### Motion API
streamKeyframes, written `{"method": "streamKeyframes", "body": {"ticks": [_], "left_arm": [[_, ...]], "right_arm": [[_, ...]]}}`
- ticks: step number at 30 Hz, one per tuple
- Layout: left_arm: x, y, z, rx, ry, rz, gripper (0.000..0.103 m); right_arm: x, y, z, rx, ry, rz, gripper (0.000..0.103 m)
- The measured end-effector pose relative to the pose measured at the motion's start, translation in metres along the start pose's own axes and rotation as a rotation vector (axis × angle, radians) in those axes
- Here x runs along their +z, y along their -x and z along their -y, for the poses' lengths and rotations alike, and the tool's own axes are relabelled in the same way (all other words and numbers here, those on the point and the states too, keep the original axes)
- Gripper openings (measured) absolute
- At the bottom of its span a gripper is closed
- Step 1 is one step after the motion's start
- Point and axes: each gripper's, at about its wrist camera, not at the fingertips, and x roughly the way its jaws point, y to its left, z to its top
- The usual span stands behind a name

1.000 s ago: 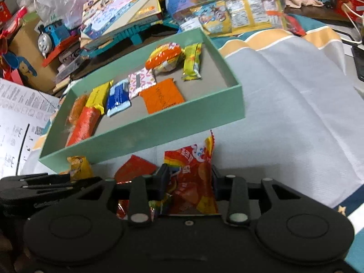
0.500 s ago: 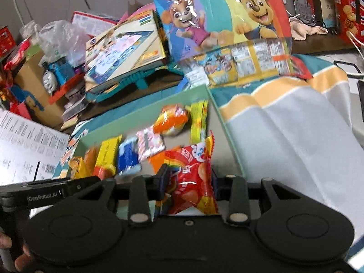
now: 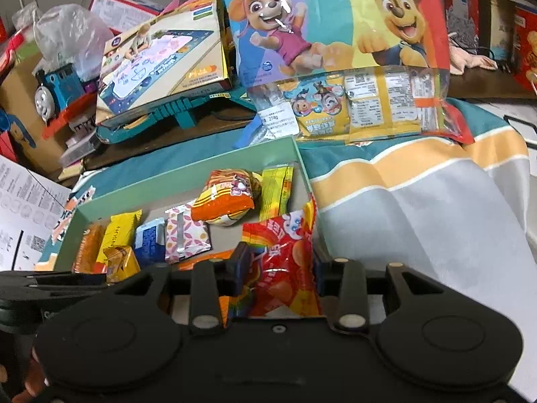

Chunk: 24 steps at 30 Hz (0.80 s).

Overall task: Organize snacks
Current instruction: 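Carry both bags into the green tray and open both tools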

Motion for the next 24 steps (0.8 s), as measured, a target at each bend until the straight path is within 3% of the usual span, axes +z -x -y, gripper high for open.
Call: {"method": "streamKeyframes", "body": {"ticks": [1,2,3,4,5,7,18,24], "left_arm": [[0.0,-0.002,0.0,0.01,-0.004,-0.004,0.051],[-0.001,-0.003,0.001,0.018,-0.007,-0.006,0.06],[-0.002,-0.003,0.001,0.031,-0.009,0.001,0.079],[-0.003,-0.001,0.001,0.044,-0.012,0.013,0.092],[-0.005,0.0,0.002,0.056,-0.016,0.026,0.096],[-0.006,0.004,0.002,0.065,-0.019,0.035,0.103],[-0.024,0.031,-0.002,0.051,0.009,0.018,0.103],[-0.037,0.06,-0.003,0.043,0.007,0.056,0.103]], "right_arm": [[0.001,0.002,-0.002,-0.003,0.009,0.007,0.043],[0.002,0.004,-0.004,-0.003,0.012,0.016,0.061],[0.002,0.007,-0.005,-0.002,0.013,0.03,0.084],[0.003,0.01,-0.006,-0.002,0.014,0.05,0.094],[0.003,0.016,-0.007,0.0,0.018,0.073,0.103],[0.004,0.021,-0.011,0.007,0.029,0.085,0.103],[-0.011,0.04,-0.013,0.038,-0.045,0.003,0.103],[-0.025,0.067,-0.019,0.072,-0.042,0.001,0.103]]}}
